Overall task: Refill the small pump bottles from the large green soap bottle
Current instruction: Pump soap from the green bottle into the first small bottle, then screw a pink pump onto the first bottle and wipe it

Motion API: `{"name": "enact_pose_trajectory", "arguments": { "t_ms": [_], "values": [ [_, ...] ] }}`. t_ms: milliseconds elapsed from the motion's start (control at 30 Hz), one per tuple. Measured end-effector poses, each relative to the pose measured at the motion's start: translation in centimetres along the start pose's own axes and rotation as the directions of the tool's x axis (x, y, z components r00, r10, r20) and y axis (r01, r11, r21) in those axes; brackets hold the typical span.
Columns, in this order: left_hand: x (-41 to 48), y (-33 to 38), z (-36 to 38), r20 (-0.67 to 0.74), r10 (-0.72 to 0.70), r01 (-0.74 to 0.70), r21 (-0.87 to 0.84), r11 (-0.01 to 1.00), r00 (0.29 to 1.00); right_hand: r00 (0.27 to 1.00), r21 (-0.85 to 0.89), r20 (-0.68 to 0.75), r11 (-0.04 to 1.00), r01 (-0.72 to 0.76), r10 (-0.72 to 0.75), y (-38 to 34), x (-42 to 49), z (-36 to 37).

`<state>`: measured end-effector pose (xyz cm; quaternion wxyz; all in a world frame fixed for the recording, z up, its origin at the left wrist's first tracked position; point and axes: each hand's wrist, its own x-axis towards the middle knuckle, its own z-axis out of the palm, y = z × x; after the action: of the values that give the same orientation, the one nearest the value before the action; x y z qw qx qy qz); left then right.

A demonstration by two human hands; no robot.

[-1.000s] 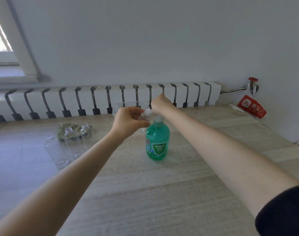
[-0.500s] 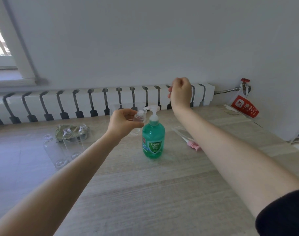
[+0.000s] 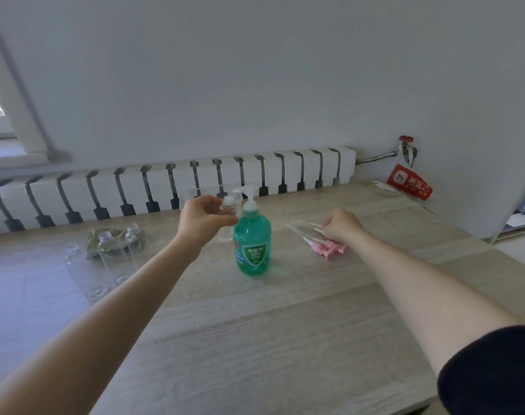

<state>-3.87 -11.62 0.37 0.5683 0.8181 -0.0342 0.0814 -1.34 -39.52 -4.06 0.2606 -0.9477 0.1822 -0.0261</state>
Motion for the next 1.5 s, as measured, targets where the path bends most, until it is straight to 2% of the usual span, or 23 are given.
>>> {"name": "enact_pose_trajectory", "arguments": {
  "t_ms": [167,400,767,900,1000,1200,1300,1367,1500],
  "values": [
    [0.0,0.1,0.1,-0.009,-0.007,0.007,0.012,1.000,1.000,0.984,-0.011,-0.177,0.999,-0.037,0.034,1.2,-0.6,0.4],
    [0.6,0.1,0.0,-0.023,-0.030,0.031,0.042,0.999,0.999,0.995,0.145,-0.058,0.987,-0.076,0.085,1.8,1.6,0.5],
    [1.4,-0.7,0.3,-0.020,-0.048,0.049,0.067,0.997,0.999,0.972,0.074,0.235,0.997,-0.004,-0.014,2.5,3.5,1.1],
    [1.4,-0.7,0.4,-0.012,-0.045,0.046,0.059,0.997,0.999,0.981,0.117,0.189,0.993,0.020,-0.042,2.6,3.9,0.9],
    [1.3,-0.5,0.3,-0.011,-0.034,0.034,0.060,0.998,0.999,0.995,0.230,0.090,0.973,0.017,-0.039,2.2,4.2,0.5],
    [1.3,-0.5,0.0,-0.016,-0.022,0.023,0.055,0.998,1.000,1.000,0.607,0.002,0.795,0.008,-0.012,-0.2,3.5,-2.3],
    [1.1,-0.5,-0.1,-0.014,-0.024,0.025,0.050,0.998,1.000,0.999,0.787,0.020,0.617,0.009,-0.040,-2.1,2.4,-2.9],
    [1.0,-0.5,-0.2,-0.016,-0.022,0.023,0.046,0.999,1.000,0.995,0.847,-0.021,0.526,0.070,-0.098,-3.7,1.5,-3.2],
    [0.8,-0.6,-0.6,-0.026,-0.010,0.011,0.030,1.000,1.000,0.958,0.866,-0.132,0.441,0.236,-0.253,-8.1,-0.7,-4.5]
  ]
}}
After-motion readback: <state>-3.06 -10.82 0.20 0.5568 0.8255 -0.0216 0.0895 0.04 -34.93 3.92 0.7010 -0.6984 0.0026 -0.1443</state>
